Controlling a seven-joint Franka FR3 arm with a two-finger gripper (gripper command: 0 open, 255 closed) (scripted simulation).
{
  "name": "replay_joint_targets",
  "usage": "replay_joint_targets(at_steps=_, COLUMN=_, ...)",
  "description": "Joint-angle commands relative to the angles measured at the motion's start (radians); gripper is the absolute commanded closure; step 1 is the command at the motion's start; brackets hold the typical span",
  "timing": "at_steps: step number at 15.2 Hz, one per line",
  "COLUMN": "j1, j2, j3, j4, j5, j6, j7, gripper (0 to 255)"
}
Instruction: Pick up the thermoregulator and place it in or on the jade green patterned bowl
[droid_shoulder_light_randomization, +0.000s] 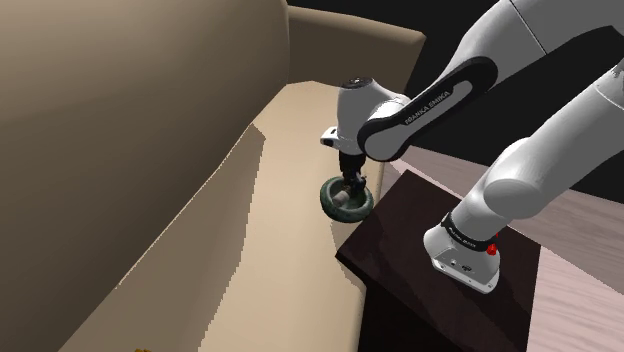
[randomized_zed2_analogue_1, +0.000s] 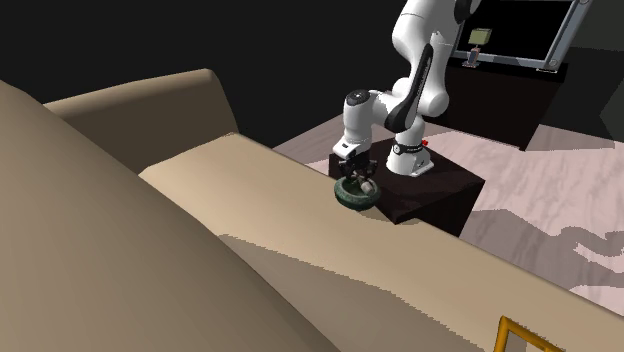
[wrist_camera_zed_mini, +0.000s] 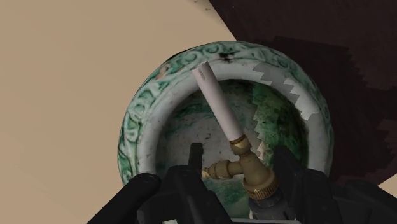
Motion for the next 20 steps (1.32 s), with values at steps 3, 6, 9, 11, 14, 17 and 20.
replay_joint_targets(at_steps=3, j1=-0.001, j2=0.006, j3=0.0, j4=-0.001, j5=-0.003, j6=0.007, j7=0.002, gripper=255)
replay_joint_targets(at_steps=6, j1=-0.001, j2=0.005, j3=0.0, j4=-0.001, j5=-0.003, j6=0.006, j7=0.002, gripper=255)
replay_joint_targets(at_steps=9, j1=-0.001, j2=0.005, j3=0.0, j4=-0.001, j5=-0.003, j6=0.006, j7=0.002, gripper=0)
replay_joint_targets(at_steps=11, j1=-0.001, j2=0.005, j3=0.0, j4=-0.001, j5=-0.003, j6=0.006, j7=0.002, gripper=0)
replay_joint_targets(at_steps=14, j1=0.007, j2=-0.056, j3=-0.006, j4=0.028, j5=0.022, j6=-0.081, j7=-0.018, gripper=0)
replay_joint_targets(at_steps=17, j1=0.013, j2=-0.103, j3=-0.013, j4=0.059, j5=0.036, j6=-0.157, j7=-0.03, gripper=0)
replay_joint_targets(at_steps=20, j1=0.013, j2=-0.103, j3=-0.013, j4=0.059, j5=0.036, j6=-0.157, j7=-0.03, gripper=0)
